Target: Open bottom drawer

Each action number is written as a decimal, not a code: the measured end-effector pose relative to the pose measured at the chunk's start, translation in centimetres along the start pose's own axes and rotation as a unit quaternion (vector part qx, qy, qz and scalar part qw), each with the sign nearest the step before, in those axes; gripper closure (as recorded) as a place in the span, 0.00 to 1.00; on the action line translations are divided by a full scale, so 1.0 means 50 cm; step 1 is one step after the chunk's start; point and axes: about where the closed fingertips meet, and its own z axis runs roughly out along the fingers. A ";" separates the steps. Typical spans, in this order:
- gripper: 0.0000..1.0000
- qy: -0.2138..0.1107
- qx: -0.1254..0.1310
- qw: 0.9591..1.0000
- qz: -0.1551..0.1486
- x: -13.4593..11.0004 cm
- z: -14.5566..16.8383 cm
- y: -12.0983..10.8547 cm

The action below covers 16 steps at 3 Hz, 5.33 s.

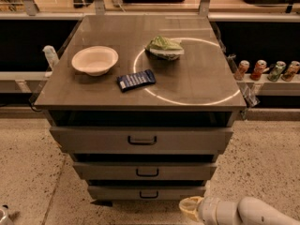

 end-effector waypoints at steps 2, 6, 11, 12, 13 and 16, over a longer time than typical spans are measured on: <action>1.00 -0.037 0.076 0.996 0.006 0.062 0.016 -0.128; 1.00 -0.124 0.004 0.992 0.032 0.109 0.109 -0.225; 1.00 -0.198 0.097 0.975 -0.040 0.124 0.190 -0.388; 1.00 -0.198 0.097 0.975 -0.040 0.125 0.190 -0.385; 1.00 -0.187 0.104 0.977 -0.013 0.154 0.216 -0.364; 1.00 -0.175 0.115 0.978 0.002 0.164 0.240 -0.354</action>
Offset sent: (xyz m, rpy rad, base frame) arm 0.0652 -0.0673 -0.0611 0.0318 -0.1275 -0.1988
